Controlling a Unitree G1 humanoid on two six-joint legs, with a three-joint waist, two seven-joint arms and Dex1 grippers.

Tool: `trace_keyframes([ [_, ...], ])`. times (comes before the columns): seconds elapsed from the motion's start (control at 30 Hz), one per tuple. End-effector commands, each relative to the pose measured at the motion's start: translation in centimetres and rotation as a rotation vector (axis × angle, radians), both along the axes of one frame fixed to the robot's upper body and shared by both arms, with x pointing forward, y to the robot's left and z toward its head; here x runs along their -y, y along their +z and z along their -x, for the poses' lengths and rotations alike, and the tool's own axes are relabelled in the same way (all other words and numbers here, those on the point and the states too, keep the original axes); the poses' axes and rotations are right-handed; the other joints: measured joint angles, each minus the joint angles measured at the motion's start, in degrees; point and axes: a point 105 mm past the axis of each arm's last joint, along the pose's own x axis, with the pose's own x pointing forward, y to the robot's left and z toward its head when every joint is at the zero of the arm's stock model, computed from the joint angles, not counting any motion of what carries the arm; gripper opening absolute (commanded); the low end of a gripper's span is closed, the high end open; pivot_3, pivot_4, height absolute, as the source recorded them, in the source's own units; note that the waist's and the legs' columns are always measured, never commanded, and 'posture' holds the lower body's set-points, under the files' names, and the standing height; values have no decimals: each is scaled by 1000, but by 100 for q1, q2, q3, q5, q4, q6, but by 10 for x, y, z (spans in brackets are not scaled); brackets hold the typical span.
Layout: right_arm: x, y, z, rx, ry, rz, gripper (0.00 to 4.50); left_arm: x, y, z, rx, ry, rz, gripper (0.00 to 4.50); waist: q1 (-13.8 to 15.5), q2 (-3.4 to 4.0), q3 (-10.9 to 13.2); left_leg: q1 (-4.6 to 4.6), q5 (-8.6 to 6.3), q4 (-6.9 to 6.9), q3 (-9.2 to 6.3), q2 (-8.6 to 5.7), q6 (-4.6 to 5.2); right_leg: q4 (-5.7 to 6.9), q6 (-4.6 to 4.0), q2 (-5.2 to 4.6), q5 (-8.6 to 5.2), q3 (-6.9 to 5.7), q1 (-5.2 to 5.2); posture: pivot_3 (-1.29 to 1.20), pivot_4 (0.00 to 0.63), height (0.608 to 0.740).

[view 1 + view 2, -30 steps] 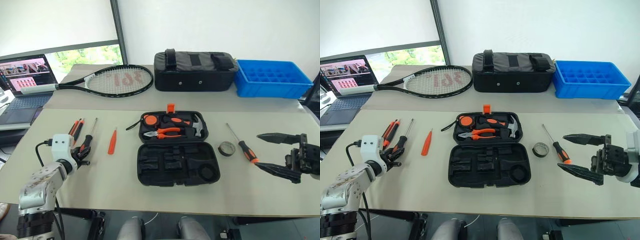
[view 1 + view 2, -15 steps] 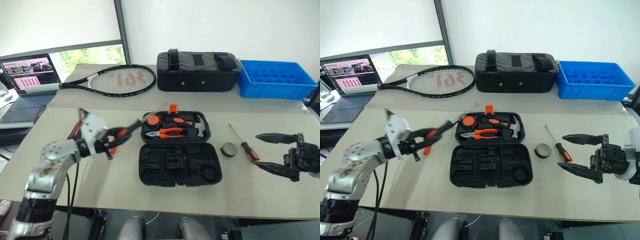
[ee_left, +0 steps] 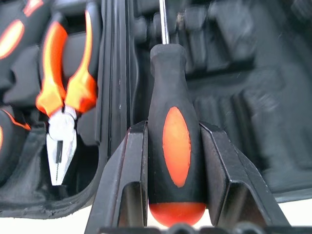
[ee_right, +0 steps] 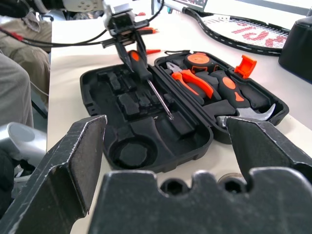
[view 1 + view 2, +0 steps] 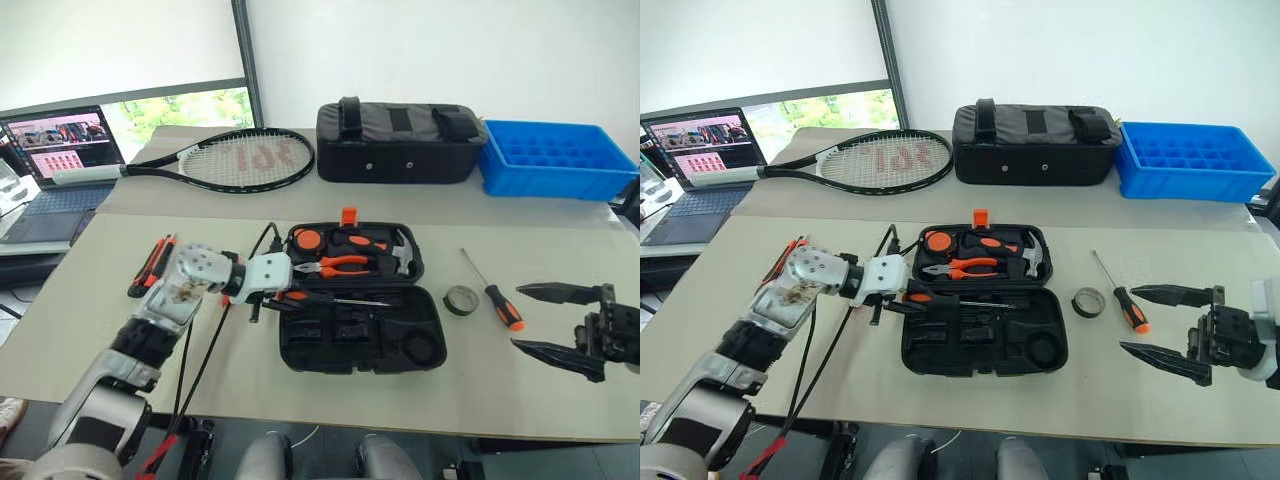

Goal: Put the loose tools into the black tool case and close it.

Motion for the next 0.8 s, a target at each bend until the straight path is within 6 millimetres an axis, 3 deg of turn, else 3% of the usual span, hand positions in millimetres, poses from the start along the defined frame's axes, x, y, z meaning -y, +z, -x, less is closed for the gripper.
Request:
trace_keyframes([
  [0.03,3,12,6,74,-19,10,4500,6,-3,-6,18,1,-14,957,-2,0,0,0,0,2,0,-2,0,1,2,-1,-1,0,2,0,150,707],
  [0.37,4,8,10,78,-37,7,4500,7,-10,-9,-52,64,-6,957,-13,8,-5,3,0,10,-2,-1,0,13,6,0,-2,1,4,0,150,707],
  [0.43,5,8,12,77,-40,7,4500,6,-9,-11,-58,87,-1,1960,-11,10,-6,6,0,11,-2,-1,0,16,12,0,-5,0,6,0,150,707],
  [0.67,4,10,15,74,-48,12,4500,9,3,-12,-21,89,33,4371,-6,14,-9,8,1,16,-3,-1,0,25,33,3,-15,2,7,0,150,707],
  [0.8,3,11,15,72,-51,16,4500,18,32,-14,51,52,125,4466,7,15,-9,5,1,17,-3,-4,0,23,33,1,-14,2,6,0,150,707],
])
